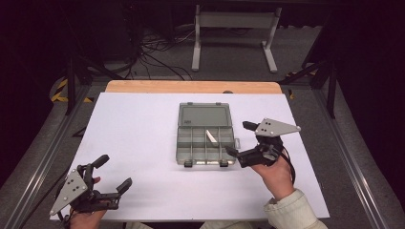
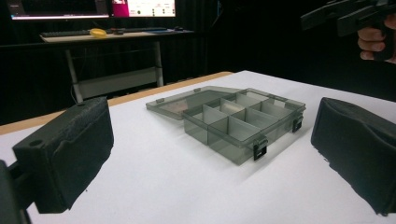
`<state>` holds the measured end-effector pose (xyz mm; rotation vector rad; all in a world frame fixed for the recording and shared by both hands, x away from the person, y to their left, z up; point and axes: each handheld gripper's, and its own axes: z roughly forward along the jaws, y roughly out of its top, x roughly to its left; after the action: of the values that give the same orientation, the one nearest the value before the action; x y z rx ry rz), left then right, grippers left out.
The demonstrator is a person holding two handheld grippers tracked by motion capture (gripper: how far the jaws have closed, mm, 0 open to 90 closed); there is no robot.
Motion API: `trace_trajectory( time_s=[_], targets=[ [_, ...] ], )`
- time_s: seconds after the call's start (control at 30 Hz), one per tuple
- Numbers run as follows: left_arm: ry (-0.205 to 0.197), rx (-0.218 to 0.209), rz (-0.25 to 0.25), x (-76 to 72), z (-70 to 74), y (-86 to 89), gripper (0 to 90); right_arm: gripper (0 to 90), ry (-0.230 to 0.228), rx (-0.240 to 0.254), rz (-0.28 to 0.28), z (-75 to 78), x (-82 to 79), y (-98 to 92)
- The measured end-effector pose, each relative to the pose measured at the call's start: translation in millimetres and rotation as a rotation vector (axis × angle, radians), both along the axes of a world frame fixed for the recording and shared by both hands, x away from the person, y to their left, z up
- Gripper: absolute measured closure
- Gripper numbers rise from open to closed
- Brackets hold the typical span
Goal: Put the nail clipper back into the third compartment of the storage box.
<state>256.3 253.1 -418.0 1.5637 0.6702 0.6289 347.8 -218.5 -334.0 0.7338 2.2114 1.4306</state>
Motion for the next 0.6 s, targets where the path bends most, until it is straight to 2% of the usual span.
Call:
trace_trajectory(
  time_s=[0.17, 0.2, 0.3, 0.47, 0.53, 0.6],
  targets=[
    [0.0, -0.001, -0.001, -0.3, 0.1, -0.1, 0.2, 0.5, -0.038, 0.012, 0.003, -4.4, -9.6, -8.1],
    [-0.002, -0.001, -0.002, -0.3, 0.1, -0.1, 0.2, 0.5, -0.058, 0.027, 0.007, -7.8, -14.5, -12.8],
    [-0.002, -0.005, -0.001, -0.3, 0.4, 0.2, 0.2, 0.5, -0.062, 0.036, -0.016, -14.6, -21.1, -21.1],
    [-0.004, -0.005, 0.002, -0.7, 0.5, -0.2, 0.2, 0.5, -0.098, 0.086, -0.027, -32.5, -32.9, -39.4],
    [-0.004, -0.005, 0.001, -0.8, 0.6, -0.3, 0.2, 0.5, -0.099, 0.102, -0.03, -39.9, -36.6, -45.1],
    [-0.004, -0.004, 0.001, -0.9, 0.7, -0.1, 0.2, 0.5, -0.102, 0.102, -0.041, -46.9, -40.4, -49.7]
  ],
)
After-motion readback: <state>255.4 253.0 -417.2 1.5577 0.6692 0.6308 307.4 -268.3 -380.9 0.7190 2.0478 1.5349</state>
